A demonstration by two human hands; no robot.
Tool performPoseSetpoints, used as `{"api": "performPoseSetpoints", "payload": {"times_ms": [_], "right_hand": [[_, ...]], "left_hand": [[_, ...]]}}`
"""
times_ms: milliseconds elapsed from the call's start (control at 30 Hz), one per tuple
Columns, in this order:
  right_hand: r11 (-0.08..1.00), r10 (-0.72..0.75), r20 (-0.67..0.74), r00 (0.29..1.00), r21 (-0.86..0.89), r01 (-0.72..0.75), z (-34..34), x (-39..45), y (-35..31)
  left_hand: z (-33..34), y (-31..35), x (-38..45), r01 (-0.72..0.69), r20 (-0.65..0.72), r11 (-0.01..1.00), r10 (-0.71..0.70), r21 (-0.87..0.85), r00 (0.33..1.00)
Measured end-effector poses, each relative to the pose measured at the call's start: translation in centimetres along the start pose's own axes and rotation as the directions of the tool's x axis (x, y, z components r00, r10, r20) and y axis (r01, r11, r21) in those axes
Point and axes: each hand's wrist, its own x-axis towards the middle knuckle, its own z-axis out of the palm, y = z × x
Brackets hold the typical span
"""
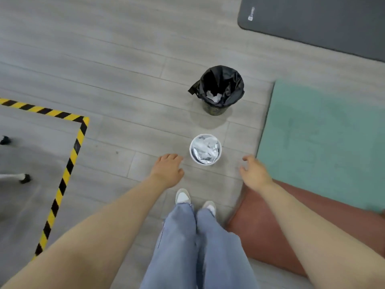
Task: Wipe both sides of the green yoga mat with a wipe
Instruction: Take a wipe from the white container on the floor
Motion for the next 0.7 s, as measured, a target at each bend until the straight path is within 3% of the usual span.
{"api": "performPoseSetpoints", "payload": {"times_ms": [167,367,567,700], "right_hand": [[1.0,0.025,0.051,0.998,0.006,-0.026,3.5,7.3,-0.5],[1.0,0.004,0.123,0.992,-0.028,-0.001,8.8,17.5,0.3],[0.992,-0.089,0.241,0.967,-0.068,0.108,15.6,26.3,1.4],[0.933,-0.112,0.436,0.893,-0.264,0.245,19.6,30.6,2.3]], "left_hand": [[3.0,-1.1,7.7,0.025,0.081,0.999,-0.022,-0.033,0.996],[8.1,-2.2,16.9,0.099,0.083,0.987,-0.089,-0.13,0.993],[14.6,-3.6,24.6,0.146,0.131,0.969,-0.122,-0.198,0.984],[18.2,-4.0,28.0,0.146,0.165,0.965,-0.111,-0.218,0.98]]}}
